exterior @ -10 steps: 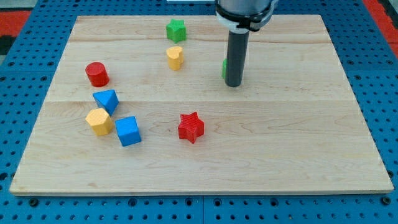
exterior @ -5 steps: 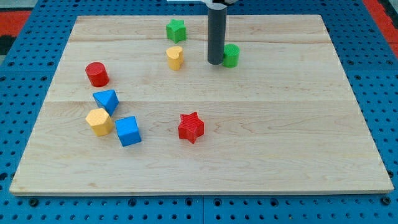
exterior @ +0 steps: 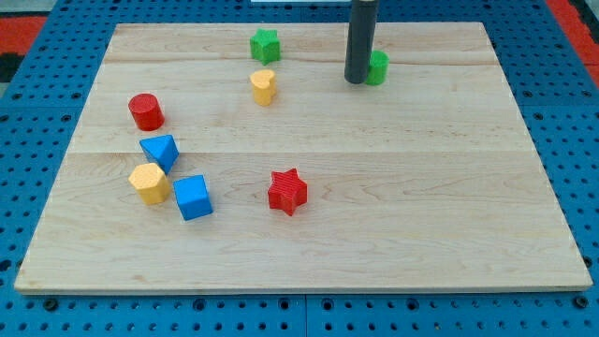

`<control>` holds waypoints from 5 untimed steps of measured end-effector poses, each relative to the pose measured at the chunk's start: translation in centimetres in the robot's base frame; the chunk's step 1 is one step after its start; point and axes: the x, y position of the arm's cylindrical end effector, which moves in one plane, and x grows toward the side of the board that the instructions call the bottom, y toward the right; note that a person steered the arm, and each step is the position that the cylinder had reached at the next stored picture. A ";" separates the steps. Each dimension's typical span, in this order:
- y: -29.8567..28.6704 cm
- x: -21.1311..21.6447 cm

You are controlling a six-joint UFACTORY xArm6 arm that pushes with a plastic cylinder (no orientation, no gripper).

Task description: Push the green circle towards top right

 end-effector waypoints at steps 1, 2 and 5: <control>1.9 -0.1; 2.1 0.7; 5.3 -3.2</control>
